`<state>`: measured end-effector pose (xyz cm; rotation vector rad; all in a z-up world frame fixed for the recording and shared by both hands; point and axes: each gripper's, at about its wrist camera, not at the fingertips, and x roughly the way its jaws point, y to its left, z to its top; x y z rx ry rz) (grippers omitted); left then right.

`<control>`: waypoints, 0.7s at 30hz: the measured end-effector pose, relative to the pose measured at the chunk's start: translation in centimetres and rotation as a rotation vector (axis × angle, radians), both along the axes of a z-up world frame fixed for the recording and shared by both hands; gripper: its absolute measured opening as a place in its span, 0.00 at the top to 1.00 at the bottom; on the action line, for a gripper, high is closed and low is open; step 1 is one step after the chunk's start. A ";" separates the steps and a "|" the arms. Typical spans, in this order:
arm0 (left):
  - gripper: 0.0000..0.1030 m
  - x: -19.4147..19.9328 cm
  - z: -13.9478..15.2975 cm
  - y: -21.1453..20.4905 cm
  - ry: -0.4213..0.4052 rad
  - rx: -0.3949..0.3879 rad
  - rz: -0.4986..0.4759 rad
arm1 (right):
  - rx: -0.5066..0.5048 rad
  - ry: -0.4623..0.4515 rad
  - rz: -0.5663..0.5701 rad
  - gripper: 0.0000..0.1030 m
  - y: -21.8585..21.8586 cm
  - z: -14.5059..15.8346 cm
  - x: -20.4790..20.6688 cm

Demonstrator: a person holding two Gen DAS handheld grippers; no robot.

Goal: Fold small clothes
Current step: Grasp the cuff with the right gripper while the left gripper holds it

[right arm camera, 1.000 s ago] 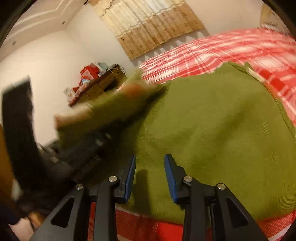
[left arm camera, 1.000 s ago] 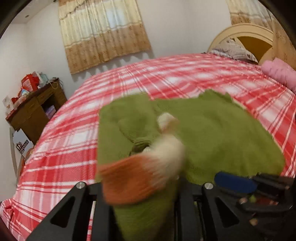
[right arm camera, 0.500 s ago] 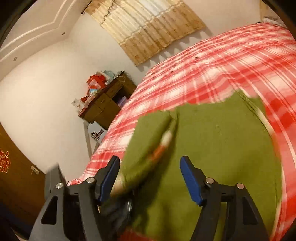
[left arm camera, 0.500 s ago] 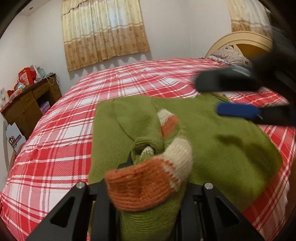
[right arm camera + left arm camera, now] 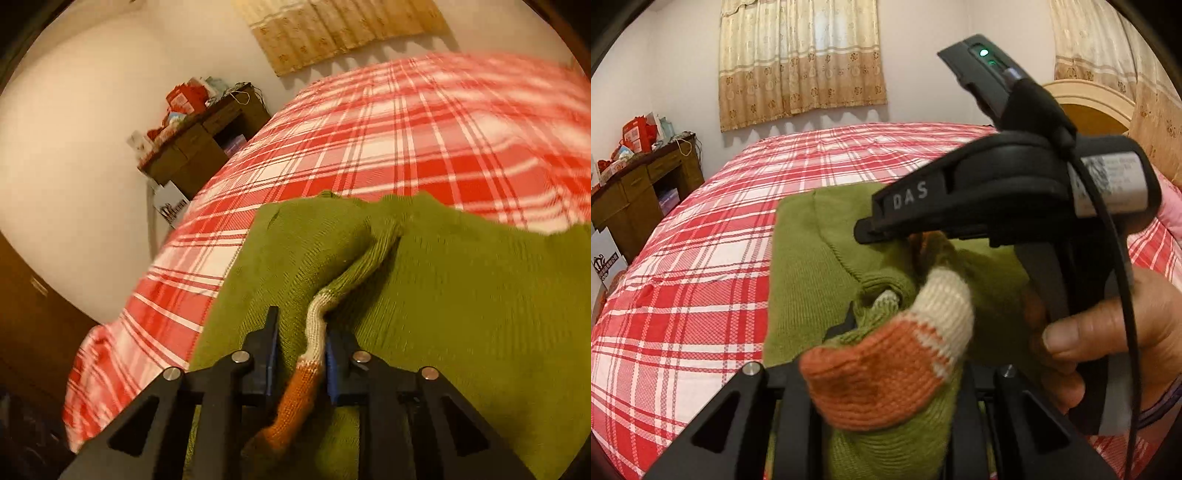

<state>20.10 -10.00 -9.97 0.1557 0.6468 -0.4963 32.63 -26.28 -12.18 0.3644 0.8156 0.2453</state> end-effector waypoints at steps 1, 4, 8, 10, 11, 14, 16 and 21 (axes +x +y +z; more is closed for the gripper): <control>0.80 -0.1 0.1 0.1 0.002 -0.008 0.001 | 0.003 -0.010 -0.001 0.86 -0.2 0.2 -0.3; 0.80 -0.4 0.8 0.1 0.002 -0.020 0.000 | 0.021 -0.042 -0.004 0.87 -1.0 1.4 -1.7; 0.80 -1.1 2.3 -1.2 -0.023 -0.008 -0.014 | -0.006 -0.079 -0.003 0.87 -2.3 3.3 -3.0; 0.80 -1.7 3.1 -2.4 -0.042 -0.010 -0.044 | -0.007 -0.097 -0.016 0.87 -3.9 4.3 -4.0; 0.80 -1.9 3.4 -3.0 -0.044 -0.014 -0.059 | -0.013 -0.102 -0.021 0.87 -4.4 4.5 -4.3; 0.80 -2.5 3.8 -5.0 -0.045 -0.024 -0.109 | -0.046 -0.106 -0.048 0.87 -6.7 5.2 -5.7; 0.80 -2.8 3.5 -7.0 -0.041 -0.006 -0.137 | -0.073 -0.086 -0.070 0.87 -8.3 4.9 -6.3; 0.80 -3.6 2.7 -10.8 -0.030 0.022 -0.193 | -0.081 -0.044 -0.140 0.87 -12.5 3.3 -8.0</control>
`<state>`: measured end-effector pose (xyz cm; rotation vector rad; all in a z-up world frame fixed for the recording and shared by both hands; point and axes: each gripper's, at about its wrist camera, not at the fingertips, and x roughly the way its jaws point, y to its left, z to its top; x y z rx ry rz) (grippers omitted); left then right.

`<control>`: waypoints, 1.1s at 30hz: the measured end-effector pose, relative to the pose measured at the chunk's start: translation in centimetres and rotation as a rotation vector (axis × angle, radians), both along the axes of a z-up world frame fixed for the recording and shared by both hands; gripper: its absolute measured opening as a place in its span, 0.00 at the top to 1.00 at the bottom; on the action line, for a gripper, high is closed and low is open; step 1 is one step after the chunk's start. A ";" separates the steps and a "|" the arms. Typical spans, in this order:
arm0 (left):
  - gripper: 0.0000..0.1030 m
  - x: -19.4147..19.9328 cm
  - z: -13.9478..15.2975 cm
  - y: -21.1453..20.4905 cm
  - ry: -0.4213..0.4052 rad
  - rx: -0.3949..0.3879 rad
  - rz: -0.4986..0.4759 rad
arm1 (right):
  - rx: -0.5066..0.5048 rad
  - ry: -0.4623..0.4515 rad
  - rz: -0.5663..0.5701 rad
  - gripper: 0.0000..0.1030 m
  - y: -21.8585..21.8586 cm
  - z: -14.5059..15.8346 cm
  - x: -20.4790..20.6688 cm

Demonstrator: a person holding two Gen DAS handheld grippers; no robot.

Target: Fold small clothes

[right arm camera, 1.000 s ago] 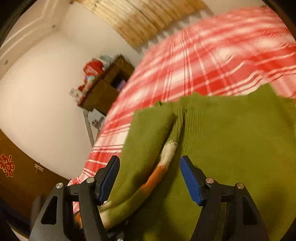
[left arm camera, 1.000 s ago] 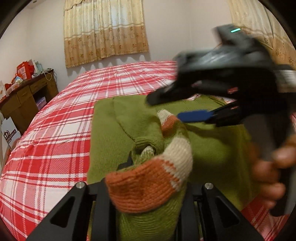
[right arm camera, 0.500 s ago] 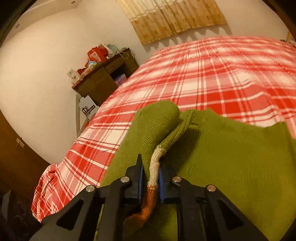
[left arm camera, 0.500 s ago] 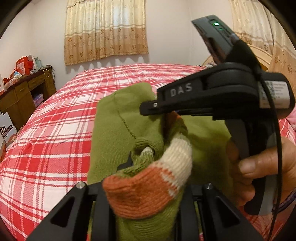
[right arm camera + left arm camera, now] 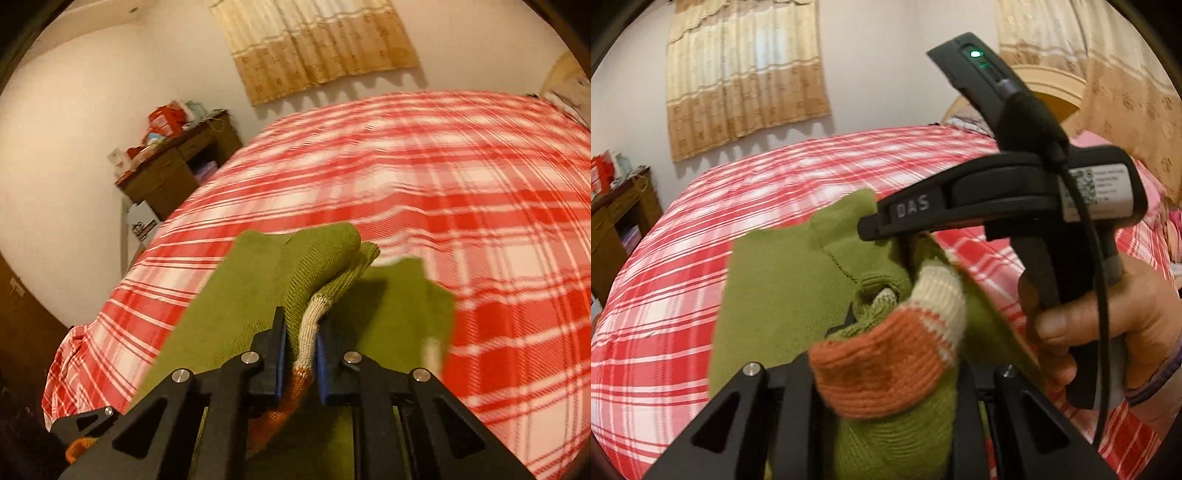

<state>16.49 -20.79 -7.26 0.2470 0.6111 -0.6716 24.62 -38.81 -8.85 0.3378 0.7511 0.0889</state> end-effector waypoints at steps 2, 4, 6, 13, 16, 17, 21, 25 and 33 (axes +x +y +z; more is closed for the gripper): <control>0.80 -0.3 -0.4 -1.2 0.011 0.012 -0.022 | 0.000 0.007 -0.022 0.87 -1.1 -0.6 -0.6; 0.80 -0.4 -0.9 -2.3 0.015 0.031 -0.036 | 0.009 0.017 -0.047 0.87 -2.4 -1.4 -1.1; 0.80 -0.6 -1.2 -2.8 0.017 0.042 -0.040 | 0.013 0.025 -0.064 0.87 -3.2 -2.2 -1.4; 0.78 -1.6 -2.1 -2.6 0.007 0.088 -0.065 | 0.056 0.019 -0.095 0.87 -4.3 -4.7 -2.1; 0.73 -3.5 -1.7 -0.9 0.033 0.067 -0.097 | 0.014 0.026 -0.111 0.87 -3.8 -4.4 -2.4; 0.69 -3.9 -1.6 -0.2 0.054 0.058 -0.106 | 0.020 0.028 -0.122 0.86 -3.8 -4.3 -2.9; 0.51 -6.7 -1.1 4.4 0.084 0.007 -0.120 | 0.117 0.021 -0.180 0.68 -5.0 -4.0 -6.5; 0.45 -8.7 -1.5 9.5 0.098 -0.017 -0.071 | 0.028 0.020 -0.277 0.62 -4.5 -2.9 -11.9; 0.45 -7.1 -1.3 12.5 0.146 -0.047 0.060 | -0.021 -0.075 -0.095 0.62 2.1 1.3 -15.4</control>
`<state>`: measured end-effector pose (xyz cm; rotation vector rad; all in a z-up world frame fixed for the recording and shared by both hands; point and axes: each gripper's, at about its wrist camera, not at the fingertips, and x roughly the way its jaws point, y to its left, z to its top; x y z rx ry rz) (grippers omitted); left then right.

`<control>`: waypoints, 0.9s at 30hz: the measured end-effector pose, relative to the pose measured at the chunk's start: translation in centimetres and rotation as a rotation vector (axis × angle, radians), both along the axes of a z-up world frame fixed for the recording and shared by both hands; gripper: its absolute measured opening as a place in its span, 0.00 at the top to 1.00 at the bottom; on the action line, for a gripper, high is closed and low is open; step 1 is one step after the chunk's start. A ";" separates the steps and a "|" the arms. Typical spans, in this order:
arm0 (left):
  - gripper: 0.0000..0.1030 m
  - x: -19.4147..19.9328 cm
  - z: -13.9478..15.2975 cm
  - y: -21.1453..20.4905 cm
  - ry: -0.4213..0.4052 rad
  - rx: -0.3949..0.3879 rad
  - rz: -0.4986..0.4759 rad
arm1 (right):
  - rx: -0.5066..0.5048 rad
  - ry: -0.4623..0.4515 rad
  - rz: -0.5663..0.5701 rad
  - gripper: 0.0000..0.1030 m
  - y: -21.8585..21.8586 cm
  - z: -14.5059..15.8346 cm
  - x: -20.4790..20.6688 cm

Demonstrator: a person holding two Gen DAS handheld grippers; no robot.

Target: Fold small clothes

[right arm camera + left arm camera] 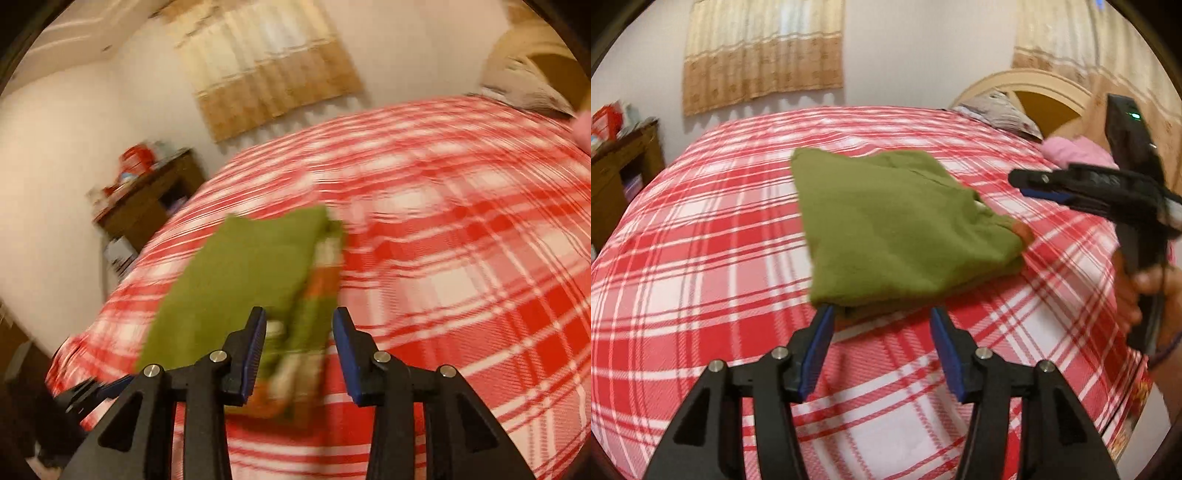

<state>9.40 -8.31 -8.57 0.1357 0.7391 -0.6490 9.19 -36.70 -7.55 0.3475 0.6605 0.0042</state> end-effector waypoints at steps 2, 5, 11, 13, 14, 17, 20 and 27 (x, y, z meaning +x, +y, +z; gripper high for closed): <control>0.45 0.3 0.3 0.2 -0.013 0.009 0.033 | -0.049 0.039 0.024 0.62 1.5 -0.5 1.4; 0.45 0.5 0.4 1.1 -0.023 0.014 0.069 | -0.084 0.142 0.037 0.61 2.9 -2.9 3.3; 0.38 1.6 -0.3 3.3 0.027 0.011 0.141 | -0.154 0.163 0.011 0.68 4.0 -4.8 3.1; 0.38 2.0 -0.6 3.6 0.049 0.010 0.156 | -0.168 0.171 -0.003 0.86 3.5 -4.7 2.6; 0.38 2.3 -0.5 3.6 0.048 0.005 0.160 | -0.162 0.163 -0.018 0.86 3.0 -4.5 2.3; 0.38 3.3 0.0 3.6 0.035 -0.018 0.172 | -0.138 0.155 -0.071 0.87 1.5 -4.7 1.5; 0.38 5.3 0.0 3.8 0.070 -0.045 0.217 | -0.088 0.148 -0.097 0.87 0.8 -5.0 1.1; 0.38 7.1 -2.4 1.3 0.154 -0.019 0.204 | -0.111 0.159 -0.095 0.87 1.3 -4.8 0.7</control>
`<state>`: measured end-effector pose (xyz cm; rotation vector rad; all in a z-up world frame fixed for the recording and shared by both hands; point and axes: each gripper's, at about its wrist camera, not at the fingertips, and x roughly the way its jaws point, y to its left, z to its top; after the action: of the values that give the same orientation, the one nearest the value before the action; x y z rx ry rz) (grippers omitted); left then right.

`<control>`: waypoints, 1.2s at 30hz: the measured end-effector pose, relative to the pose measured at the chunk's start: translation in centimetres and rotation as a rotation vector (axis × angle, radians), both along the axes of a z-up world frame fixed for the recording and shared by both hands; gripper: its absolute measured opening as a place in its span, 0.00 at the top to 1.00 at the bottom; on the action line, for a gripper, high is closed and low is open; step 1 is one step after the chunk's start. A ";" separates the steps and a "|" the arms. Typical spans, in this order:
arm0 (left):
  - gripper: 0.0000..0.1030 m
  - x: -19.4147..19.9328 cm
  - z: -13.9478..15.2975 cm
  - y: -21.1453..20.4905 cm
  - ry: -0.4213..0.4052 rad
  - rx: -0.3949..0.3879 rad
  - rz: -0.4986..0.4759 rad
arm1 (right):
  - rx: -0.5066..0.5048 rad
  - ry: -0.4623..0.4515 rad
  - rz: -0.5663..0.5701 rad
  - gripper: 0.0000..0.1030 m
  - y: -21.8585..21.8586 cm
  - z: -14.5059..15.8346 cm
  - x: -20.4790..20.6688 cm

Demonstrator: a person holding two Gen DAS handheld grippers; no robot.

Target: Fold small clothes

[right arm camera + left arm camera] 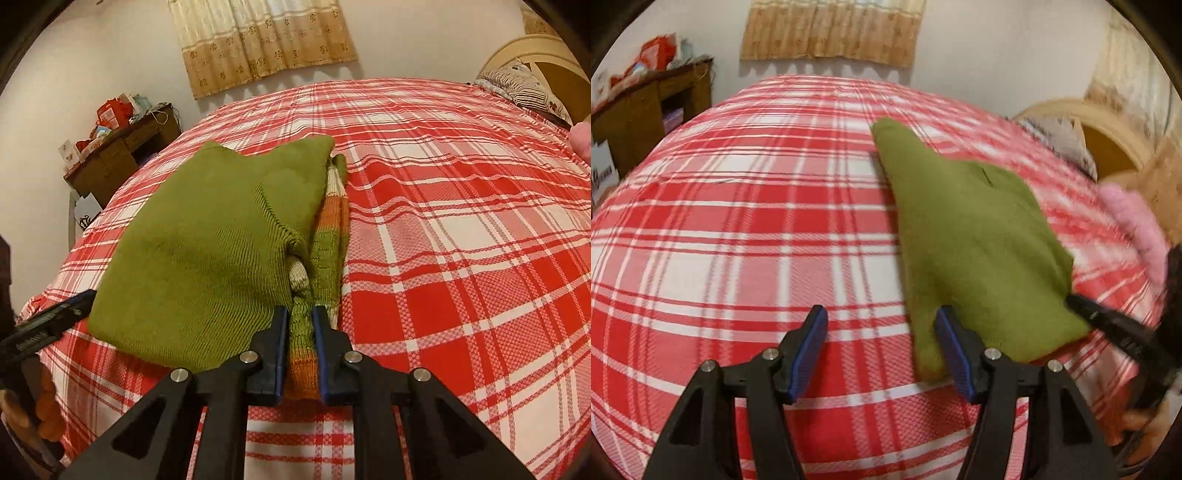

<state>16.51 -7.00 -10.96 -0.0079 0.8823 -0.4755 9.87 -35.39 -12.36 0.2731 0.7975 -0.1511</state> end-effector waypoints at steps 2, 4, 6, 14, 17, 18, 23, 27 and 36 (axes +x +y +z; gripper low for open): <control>0.38 -0.3 -0.9 -0.6 -0.010 0.035 0.015 | 0.004 0.005 -0.001 0.87 -0.4 -0.1 -0.4; 0.37 -0.3 -1.0 -0.1 0.006 0.005 0.039 | 0.026 0.001 -0.009 0.87 -0.9 -0.2 -0.7; 0.37 -0.7 -0.8 -0.4 -0.003 0.040 0.047 | 0.039 -0.006 -0.023 0.87 -1.1 -0.1 -1.0; 0.42 -2.5 1.3 1.0 -0.085 0.160 0.094 | -0.061 -0.174 -0.046 0.86 -0.1 5.2 -1.3; 0.42 -1.3 3.2 0.7 -0.111 0.112 0.095 | -0.081 -0.180 0.016 0.86 1.0 6.2 1.5; 0.42 -0.9 3.6 0.1 -0.125 0.115 0.096 | -0.090 -0.173 0.047 0.86 1.4 6.3 2.6; 0.42 1.9 4.6 -2.8 -0.169 0.111 0.074 | -0.208 -0.030 0.108 0.86 3.1 3.4 7.6; 0.38 3.3 2.5 -4.7 -0.130 0.110 0.078 | -0.171 -0.017 0.055 0.87 0.2 1.0 8.1; 0.30 1.8 2.1 -5.8 -0.215 0.181 0.029 | -0.041 -0.070 0.013 0.76 -2.5 0.5 7.4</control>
<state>18.29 -12.75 -8.88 0.1924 0.7102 -0.3601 17.23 -37.88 -11.84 0.2331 0.7260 -0.1451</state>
